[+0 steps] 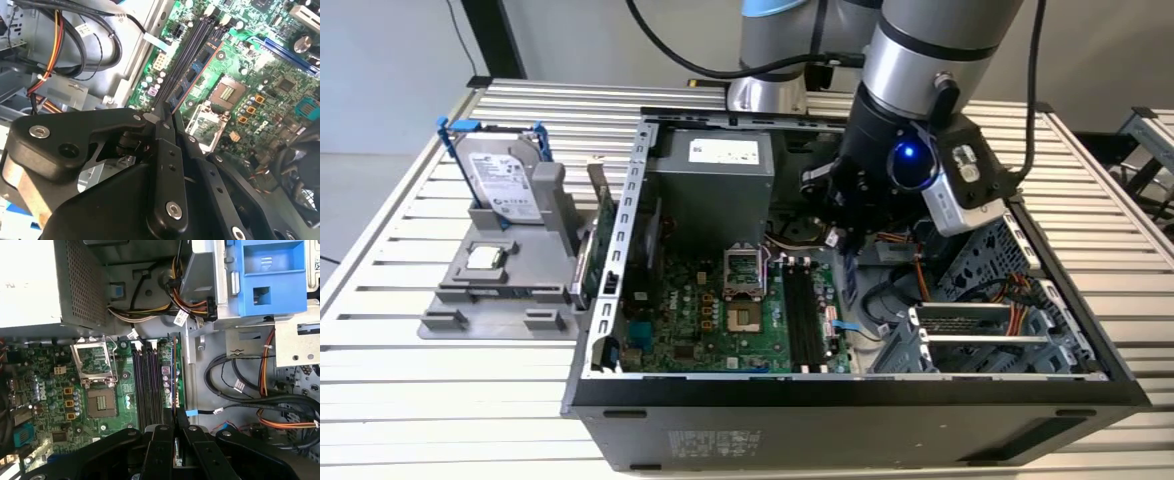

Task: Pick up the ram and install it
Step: 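Insert the ram into the slot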

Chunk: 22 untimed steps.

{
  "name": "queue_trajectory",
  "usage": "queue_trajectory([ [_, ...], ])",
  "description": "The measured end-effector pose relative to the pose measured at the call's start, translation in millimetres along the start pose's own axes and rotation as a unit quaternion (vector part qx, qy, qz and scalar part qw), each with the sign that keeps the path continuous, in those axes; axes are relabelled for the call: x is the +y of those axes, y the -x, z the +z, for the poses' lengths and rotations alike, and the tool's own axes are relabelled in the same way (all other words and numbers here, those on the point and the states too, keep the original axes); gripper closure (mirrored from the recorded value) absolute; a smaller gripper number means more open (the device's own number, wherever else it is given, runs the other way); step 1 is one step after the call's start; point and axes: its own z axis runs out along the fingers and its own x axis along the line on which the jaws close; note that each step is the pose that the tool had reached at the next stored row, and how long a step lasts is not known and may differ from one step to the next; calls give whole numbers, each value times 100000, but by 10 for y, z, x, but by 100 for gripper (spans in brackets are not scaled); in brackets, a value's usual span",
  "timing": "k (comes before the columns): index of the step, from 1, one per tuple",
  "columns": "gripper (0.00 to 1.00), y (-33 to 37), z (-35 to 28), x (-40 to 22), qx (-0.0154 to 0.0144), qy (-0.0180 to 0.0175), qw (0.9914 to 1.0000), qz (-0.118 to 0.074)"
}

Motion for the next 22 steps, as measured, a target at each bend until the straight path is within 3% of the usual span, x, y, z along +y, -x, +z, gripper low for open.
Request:
queue_trajectory([
  [4, 100, 1, 2, 0, 8, -11, 100000, -125],
  [9, 100, 0, 47, 0, 24, -53, 99915, -4110],
  [18, 100, -22, 211, -6, 21, -91, 99902, -4424],
  [22, 100, -19, 284, -37, 21, -94, 99902, -4417],
])
